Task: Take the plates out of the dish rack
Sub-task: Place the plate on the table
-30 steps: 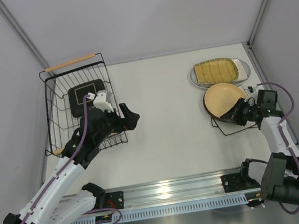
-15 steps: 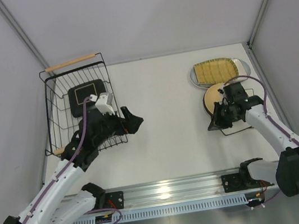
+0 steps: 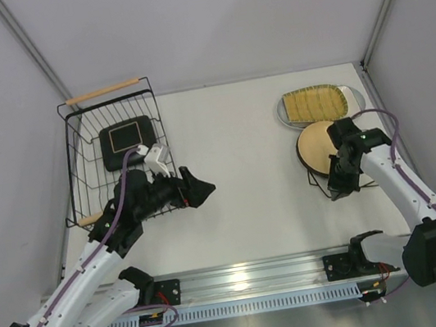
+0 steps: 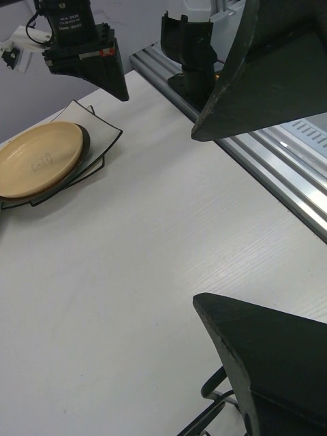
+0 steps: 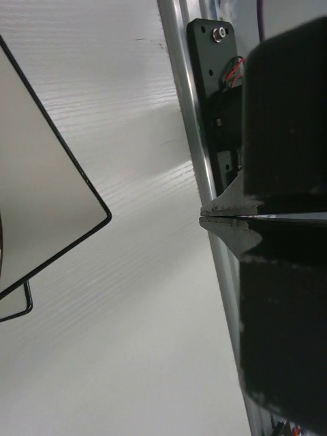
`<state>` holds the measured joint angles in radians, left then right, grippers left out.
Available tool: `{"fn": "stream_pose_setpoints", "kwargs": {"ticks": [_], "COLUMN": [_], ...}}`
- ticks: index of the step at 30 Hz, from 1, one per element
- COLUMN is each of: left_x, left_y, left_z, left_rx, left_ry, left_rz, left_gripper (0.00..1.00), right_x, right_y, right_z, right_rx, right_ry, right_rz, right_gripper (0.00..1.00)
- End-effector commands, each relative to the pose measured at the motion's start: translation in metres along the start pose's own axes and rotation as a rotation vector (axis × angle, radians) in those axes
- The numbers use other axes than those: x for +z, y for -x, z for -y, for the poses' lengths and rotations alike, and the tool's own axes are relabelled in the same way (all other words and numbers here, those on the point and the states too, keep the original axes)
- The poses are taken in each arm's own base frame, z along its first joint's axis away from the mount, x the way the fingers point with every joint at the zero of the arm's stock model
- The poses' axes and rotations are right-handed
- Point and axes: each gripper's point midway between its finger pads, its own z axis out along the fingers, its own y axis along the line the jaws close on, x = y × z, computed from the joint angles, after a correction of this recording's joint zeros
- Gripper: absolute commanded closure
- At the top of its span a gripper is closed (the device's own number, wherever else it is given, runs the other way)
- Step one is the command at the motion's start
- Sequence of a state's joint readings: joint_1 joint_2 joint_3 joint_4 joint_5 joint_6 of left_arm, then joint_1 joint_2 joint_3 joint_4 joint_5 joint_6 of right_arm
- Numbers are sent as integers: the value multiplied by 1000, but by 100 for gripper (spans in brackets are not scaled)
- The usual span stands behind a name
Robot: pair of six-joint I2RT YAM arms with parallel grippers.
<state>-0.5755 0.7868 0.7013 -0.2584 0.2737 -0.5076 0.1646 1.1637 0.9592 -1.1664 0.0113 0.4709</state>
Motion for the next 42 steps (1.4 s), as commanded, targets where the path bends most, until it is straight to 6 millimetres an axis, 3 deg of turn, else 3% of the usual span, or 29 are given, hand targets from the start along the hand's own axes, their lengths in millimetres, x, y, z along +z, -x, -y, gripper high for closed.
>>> {"fn": "stream_pose_setpoints", "kwargs": {"ticks": [1, 10, 16, 21, 28, 34, 42], "left_x": [-4, 1, 9, 14, 19, 26, 35], "left_y": [0, 4, 6, 9, 14, 22, 29], "left_z": [4, 1, -6, -7, -14, -15, -18], "left_rx": [-3, 0, 7, 10, 20, 9, -3], "left_ry": [-20, 5, 39, 54, 96, 102, 120], "left_rz": [2, -15, -27, -37, -49, -48, -51], "left_gripper": [0, 0, 0, 0, 0, 0, 0], "right_x": [-3, 32, 42, 71, 95, 97, 94], "right_y": [-16, -16, -17, -14, 12, 40, 57], "right_z": [8, 1, 5, 13, 16, -3, -45], "right_rx": [10, -19, -19, -36, -48, -89, -145], "right_ry": [-45, -69, -115, -189, -206, -146, -2], "right_rz": [-74, -199, -230, -274, -203, -98, -28], "right_gripper": [100, 100, 100, 100, 100, 100, 100]}}
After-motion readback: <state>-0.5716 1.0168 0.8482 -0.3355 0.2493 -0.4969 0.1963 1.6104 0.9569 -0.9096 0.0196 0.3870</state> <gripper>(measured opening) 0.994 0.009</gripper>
